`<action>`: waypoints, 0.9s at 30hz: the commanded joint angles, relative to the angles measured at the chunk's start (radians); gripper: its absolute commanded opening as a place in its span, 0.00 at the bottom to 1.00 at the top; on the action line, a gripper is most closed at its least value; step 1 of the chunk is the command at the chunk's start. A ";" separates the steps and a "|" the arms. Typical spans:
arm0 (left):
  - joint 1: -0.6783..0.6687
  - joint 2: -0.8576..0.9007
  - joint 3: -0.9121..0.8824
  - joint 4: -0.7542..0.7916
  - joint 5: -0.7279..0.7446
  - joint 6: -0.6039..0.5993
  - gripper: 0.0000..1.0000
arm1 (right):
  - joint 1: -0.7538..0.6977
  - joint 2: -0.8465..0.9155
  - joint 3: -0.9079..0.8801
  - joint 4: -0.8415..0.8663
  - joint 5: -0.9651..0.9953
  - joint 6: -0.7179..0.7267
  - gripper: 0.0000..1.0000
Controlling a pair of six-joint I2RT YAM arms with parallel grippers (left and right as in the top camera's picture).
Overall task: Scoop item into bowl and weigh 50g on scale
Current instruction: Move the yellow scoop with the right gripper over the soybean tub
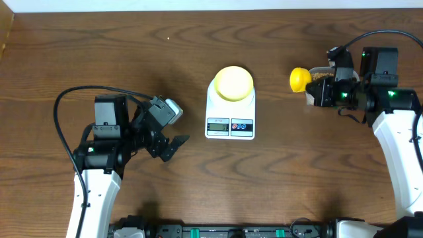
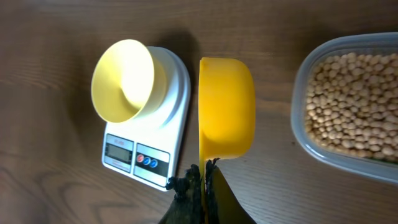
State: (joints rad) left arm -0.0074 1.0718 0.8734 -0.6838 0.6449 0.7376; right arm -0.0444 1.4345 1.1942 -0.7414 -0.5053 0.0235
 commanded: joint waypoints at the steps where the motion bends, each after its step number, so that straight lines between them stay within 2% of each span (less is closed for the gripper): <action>1: 0.005 0.006 -0.003 -0.003 -0.003 0.006 0.97 | -0.001 -0.010 0.022 0.005 0.020 -0.048 0.01; 10: 0.004 0.006 -0.003 -0.003 -0.003 0.006 0.97 | -0.001 -0.010 0.023 0.160 -0.035 -0.044 0.01; 14: 0.004 0.006 -0.003 -0.003 -0.003 0.006 0.97 | -0.001 -0.010 0.023 0.216 -0.035 0.021 0.01; 20: 0.004 0.006 -0.003 -0.003 -0.003 0.006 0.97 | -0.023 -0.010 0.023 0.228 -0.040 0.132 0.01; 27: 0.004 0.006 -0.003 -0.003 -0.003 0.006 0.98 | -0.051 -0.010 0.023 0.182 -0.020 0.113 0.01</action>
State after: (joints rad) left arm -0.0074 1.0721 0.8734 -0.6838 0.6449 0.7376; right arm -0.0830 1.4345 1.1957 -0.5415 -0.5373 0.1261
